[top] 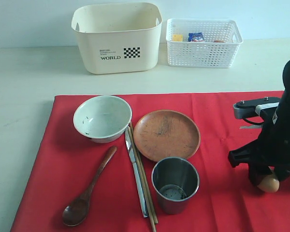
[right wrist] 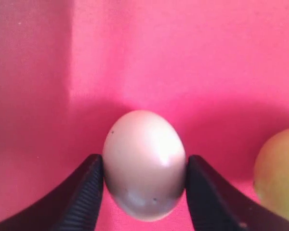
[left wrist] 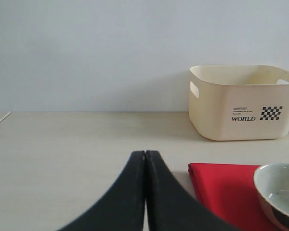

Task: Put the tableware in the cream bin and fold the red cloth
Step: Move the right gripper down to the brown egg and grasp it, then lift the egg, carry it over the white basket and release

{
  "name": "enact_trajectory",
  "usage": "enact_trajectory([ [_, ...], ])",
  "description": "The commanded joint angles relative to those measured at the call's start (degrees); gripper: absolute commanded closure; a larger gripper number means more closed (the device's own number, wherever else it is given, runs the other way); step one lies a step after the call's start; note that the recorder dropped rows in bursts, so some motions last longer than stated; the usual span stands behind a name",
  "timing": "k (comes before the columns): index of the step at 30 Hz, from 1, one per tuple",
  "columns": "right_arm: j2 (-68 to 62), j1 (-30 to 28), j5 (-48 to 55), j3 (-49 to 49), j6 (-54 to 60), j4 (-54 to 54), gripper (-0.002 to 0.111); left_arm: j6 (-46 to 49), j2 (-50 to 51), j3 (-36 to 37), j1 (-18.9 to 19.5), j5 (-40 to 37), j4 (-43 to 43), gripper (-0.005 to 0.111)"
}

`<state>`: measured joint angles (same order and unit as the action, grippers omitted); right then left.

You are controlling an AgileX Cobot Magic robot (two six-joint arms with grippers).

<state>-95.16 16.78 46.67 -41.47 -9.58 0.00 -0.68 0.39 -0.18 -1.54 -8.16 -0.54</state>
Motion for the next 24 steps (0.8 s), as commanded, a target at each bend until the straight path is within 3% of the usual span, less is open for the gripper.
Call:
enact_trajectory([
  [1, -0.06, 0.24, -0.36, -0.3, 0.6, 0.0, 0.086, -0.15, -0.39, 0.18, 0.08, 0.12, -0.7, 0.106],
  [10, 1.16, 0.24, 1.21, -3.28, 2.22, 4.39, 0.108, -0.15, -0.39, 0.18, 0.08, 0.12, -0.7, 0.106],
  [24, 9.04, 0.24, 0.24, -18.52, 3.61, 3.89, 0.108, -0.15, -0.39, 0.18, 0.08, 0.12, -0.7, 0.106],
])
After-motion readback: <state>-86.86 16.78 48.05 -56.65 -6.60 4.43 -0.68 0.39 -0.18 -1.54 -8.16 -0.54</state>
